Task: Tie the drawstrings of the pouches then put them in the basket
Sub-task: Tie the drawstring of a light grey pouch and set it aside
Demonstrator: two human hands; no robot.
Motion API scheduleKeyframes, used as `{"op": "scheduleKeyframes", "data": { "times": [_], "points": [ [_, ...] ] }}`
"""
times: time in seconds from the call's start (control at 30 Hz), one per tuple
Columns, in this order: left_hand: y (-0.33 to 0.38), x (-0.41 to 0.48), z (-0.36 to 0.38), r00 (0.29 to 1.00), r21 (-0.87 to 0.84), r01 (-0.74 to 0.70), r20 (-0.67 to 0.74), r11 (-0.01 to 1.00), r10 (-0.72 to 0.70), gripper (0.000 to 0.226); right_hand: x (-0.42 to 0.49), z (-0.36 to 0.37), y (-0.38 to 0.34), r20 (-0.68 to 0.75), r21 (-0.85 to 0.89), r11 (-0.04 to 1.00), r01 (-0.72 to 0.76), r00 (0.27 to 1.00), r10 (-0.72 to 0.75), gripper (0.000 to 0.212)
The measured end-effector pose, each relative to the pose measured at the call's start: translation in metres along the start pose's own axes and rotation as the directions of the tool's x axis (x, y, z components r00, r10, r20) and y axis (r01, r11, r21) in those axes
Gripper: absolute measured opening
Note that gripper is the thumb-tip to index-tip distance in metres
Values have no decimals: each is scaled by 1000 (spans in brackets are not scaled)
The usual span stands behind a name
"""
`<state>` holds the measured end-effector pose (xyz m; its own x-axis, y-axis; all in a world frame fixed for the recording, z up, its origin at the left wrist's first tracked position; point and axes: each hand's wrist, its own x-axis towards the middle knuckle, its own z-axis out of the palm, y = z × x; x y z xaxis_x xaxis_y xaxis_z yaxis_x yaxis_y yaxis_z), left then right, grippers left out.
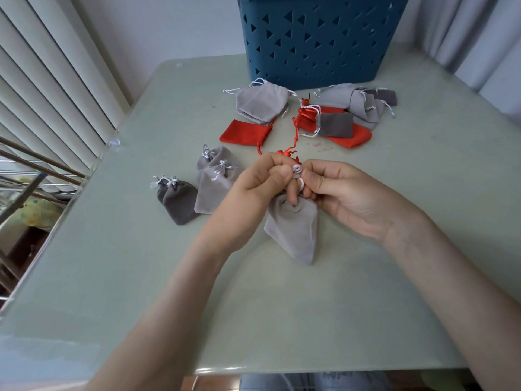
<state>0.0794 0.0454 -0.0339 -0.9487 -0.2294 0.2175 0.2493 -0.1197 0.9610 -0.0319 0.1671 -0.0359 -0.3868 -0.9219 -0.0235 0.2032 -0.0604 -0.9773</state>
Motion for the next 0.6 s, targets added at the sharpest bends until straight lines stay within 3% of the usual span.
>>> {"op": "scheduleKeyframes", "data": {
  "times": [0.23,0.47,0.6],
  "points": [
    [0,1,3,1000,-107,0,-18,994,-2,18,-2,4,-4,22,67,997,-34,999,32,16],
    [1,-2,-4,994,244,10,-108,970,17,13,-3,3,-1,-103,-176,984,0,995,-19,13],
    [3,-4,-3,982,435,-3,-170,900,85,14,-2,3,-1,-139,-197,980,35,988,-63,10]
  ]
}}
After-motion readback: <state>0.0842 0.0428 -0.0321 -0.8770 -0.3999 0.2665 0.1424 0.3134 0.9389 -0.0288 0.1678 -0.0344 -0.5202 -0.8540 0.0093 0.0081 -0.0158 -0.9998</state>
